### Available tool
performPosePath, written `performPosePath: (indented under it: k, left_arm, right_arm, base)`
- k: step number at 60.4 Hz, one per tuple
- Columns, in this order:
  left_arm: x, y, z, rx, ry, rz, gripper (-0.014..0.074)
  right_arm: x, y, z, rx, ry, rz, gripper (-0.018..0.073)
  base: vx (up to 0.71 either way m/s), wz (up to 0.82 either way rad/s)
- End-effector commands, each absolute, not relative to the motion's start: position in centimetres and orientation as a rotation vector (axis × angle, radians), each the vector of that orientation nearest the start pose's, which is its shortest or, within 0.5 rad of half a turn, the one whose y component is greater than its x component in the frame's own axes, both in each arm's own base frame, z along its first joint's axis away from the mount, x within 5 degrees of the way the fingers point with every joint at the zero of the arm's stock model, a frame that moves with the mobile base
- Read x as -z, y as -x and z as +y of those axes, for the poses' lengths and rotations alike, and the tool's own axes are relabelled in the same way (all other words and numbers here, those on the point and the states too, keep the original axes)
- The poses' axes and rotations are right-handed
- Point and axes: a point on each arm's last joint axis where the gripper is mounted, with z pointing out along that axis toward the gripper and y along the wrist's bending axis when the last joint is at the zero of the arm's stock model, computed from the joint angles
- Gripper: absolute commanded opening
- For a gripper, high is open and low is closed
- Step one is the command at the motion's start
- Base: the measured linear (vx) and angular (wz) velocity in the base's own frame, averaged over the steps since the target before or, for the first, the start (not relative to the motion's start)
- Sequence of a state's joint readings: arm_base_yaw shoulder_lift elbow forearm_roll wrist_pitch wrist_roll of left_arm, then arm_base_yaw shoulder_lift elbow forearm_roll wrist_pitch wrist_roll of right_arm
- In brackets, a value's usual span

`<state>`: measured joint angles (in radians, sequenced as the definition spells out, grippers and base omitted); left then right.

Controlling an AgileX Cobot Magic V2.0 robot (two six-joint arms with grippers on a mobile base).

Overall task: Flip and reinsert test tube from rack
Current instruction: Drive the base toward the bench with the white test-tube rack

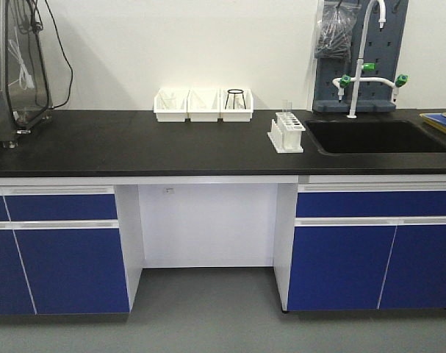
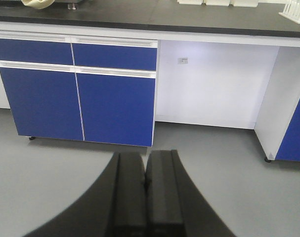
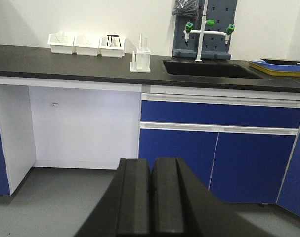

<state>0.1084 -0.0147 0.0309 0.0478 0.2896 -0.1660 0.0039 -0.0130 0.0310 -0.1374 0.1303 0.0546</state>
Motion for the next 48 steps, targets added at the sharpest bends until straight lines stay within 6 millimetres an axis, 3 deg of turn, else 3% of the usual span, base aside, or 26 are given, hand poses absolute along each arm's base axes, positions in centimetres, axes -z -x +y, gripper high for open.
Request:
performPosePath:
  k: [1, 48]
  left_arm:
    - [-18.48, -5.53, 0.66, 0.006, 0.2, 1.689, -0.0006]
    - [-18.48, -5.53, 0.66, 0.006, 0.2, 1.689, -0.0006]
  right_arm:
    - [-20.0, -5.61, -0.05, 0.079, 0.068, 1.535, -0.0013]
    - [-20.0, -5.61, -0.05, 0.079, 0.068, 1.535, -0.0013]
  base:
    - [0.0, 0.01]
    - [0.02, 0.02]
